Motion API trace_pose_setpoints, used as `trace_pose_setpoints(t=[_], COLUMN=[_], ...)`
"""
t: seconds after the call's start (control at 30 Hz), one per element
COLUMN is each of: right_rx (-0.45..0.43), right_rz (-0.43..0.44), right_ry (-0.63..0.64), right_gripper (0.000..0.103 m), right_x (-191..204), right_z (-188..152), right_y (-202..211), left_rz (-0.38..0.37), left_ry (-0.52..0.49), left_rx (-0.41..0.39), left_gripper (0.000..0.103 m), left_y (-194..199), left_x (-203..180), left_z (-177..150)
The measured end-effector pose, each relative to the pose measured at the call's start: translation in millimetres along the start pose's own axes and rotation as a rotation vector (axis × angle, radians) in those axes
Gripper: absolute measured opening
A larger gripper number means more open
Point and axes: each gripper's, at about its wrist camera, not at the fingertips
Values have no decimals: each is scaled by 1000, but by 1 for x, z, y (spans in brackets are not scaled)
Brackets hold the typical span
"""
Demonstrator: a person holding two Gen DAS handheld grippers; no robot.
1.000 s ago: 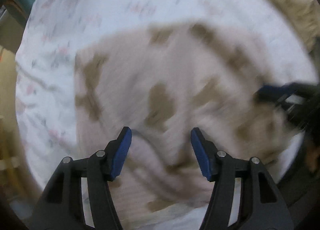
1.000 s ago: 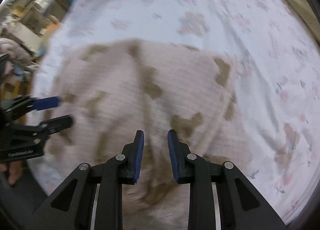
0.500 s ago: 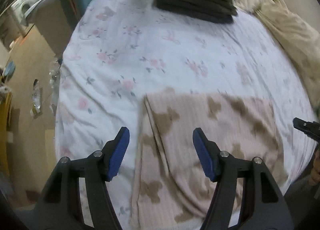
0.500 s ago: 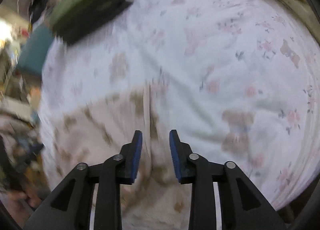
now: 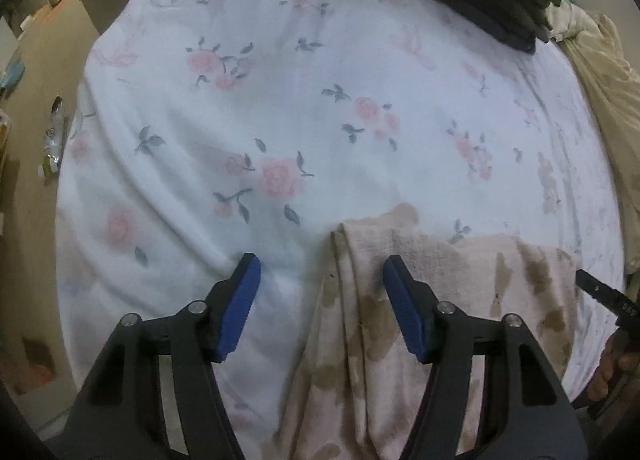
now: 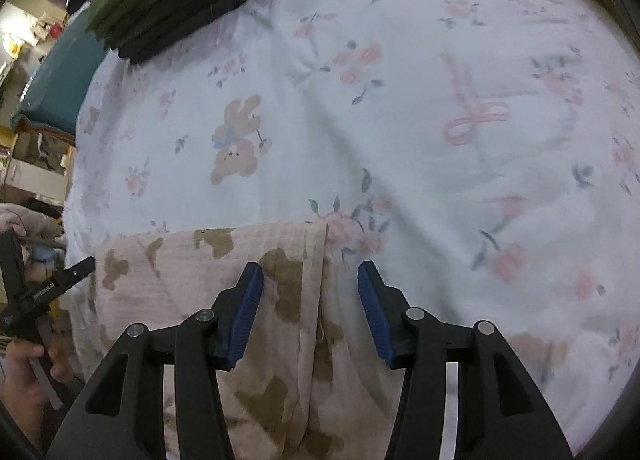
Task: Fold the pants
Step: 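Move both open grippers to the folded edge of the pants and grasp it, then lift the folded edge with both grippers and fold it over, then release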
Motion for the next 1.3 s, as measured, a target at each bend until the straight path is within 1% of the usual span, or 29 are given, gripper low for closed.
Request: trace_pose_setpoints(t=[0.07, 0.1, 0.13, 0.17, 0.2, 0.27, 0.3, 0.37, 0.4, 0.43, 0.47, 0.5, 0.53, 0.57, 0.6, 0.63, 0.67, 0.7, 0.77, 0.8, 0.93, 1.0, 1.03, 1.07, 1.1, 1.13, 1.17, 1.2, 1.3], right_rx=[-2, -1, -1, 3, 18, 8, -29, -124, -146, -146, -130, -112, -94, -90, -91, -96, -104, -115, -138, -138, -69, -36, -22, -13, -10, -5, 10, 12, -45], right_rz=[3, 10, 18, 28, 34, 6, -1, 8, -7, -19, -16, -5, -6, -6, 11, 22, 38, 65, 112, 117, 93, 69, 63, 63, 58, 53, 44, 28, 32], right_ry=[5, 9, 20, 40, 70, 134, 146, 128, 136, 145, 139, 123, 95, 78, 54, 30, -6, -51, -112, -111, -36, 9, 35, 62, 101, 139, 173, 196, 195], right_gripper=[51, 45, 33, 6, 5, 2, 1, 1, 1, 2, 4, 8, 8, 12, 19, 23, 35, 49, 50, 50, 50, 49, 49, 42, 17, 3, 3, 3, 3], right_x=[0, 0, 1, 3, 7, 15, 16, 11, 13, 15, 16, 13, 9, 4, -2, -8, -15, -23, -33, -33, -18, -11, -7, -2, 3, 7, 12, 15, 14], right_z=[4, 5, 7, 8, 10, 14, 17, 25, 26, 26, 26, 25, 26, 26, 26, 27, 28, 28, 28, 29, 34, 32, 30, 29, 28, 27, 28, 29, 38], right_y=[-8, -9, -11, -12, -15, -11, -3, 16, 19, 18, 14, 11, 8, 9, 12, 16, 19, 22, 23, 21, -1, -11, -16, -19, -20, -21, -22, -21, -12], left_rz=[-45, -72, -87, -94, -71, -65, -53, -63, -62, -66, -60, -46, -29, -15, -19, -21, -23, -38, -86, -87, -100, -91, -83, -92, -117, -131, -157, -169, -161], left_ry=[-49, -90, -118, -150, -177, -173, -167, -166, -173, -174, -170, -162, -147, -127, -104, -85, -73, -67, -86, -97, -149, -190, -217, -234, -258, -290, -327, -332, -281], left_rx=[-5, 15, 18, 21, 2, -35, -62, -142, -159, -156, -144, -128, -110, -91, -92, -98, -98, -89, -67, -60, -18, -3, 10, 22, 26, 7, -23, -34, -61], left_gripper=[18, 12, 3, 2, 1, 1, 1, 1, 1, 2, 6, 6, 17, 27, 31, 39, 50, 54, 56, 56, 54, 33, 17, 3, 3, 2, 2, 2, 2], left_y=[3, 3, 5, 7, 11, 22, 28, 44, 47, 46, 44, 39, 35, 32, 32, 33, 33, 31, 27, 23, 5, -2, -4, -6, -4, 0, 6, 10, 17], left_x=[-8, -17, -22, -27, -30, -27, -25, -23, -26, -27, -28, -29, -28, -25, -19, -12, -9, -6, -9, -11, -24, -30, -33, -36, -39, -42, -45, -45, -42], left_z=[-2, -2, -3, -4, -4, 2, 6, 12, 12, 12, 12, 14, 15, 19, 21, 22, 25, 27, 29, 28, 26, 25, 24, 23, 23, 22, 19, 20, 29])
Point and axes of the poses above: each gripper's, at about its wrist camera, not at the fingertips, and y roughly against the way its jaws point, x to its left, z to its top, and after that the axes turned 8 degrees about y, right-handed
